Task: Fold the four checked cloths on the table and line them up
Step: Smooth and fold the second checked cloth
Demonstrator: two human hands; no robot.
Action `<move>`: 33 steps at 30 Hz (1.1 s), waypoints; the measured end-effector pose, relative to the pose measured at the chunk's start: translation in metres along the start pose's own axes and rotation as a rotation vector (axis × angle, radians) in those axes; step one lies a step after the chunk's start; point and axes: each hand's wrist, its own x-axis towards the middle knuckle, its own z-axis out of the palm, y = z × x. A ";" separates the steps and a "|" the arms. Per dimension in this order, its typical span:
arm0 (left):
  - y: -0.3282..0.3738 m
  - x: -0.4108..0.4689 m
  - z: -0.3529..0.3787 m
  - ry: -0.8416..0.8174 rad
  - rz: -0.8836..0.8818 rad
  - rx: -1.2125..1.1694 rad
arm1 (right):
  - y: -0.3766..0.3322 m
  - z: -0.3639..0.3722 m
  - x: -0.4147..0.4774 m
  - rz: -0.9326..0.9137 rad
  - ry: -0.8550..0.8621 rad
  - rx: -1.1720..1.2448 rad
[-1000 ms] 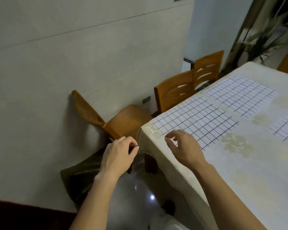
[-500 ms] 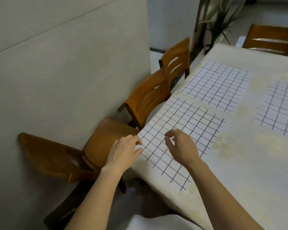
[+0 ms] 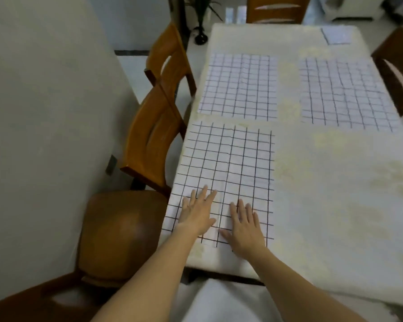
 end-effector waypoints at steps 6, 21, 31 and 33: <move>0.003 0.017 0.027 -0.098 0.035 0.003 | 0.007 0.011 -0.001 0.035 0.017 -0.065; 0.075 0.018 0.053 -0.058 0.019 0.008 | 0.080 -0.013 -0.021 0.069 -0.046 -0.116; 0.166 0.026 0.071 -0.021 -0.175 -0.043 | 0.191 -0.049 -0.001 -0.092 -0.040 -0.227; 0.185 0.029 0.078 -0.007 -0.254 -0.081 | 0.207 -0.052 -0.002 -0.103 -0.002 -0.216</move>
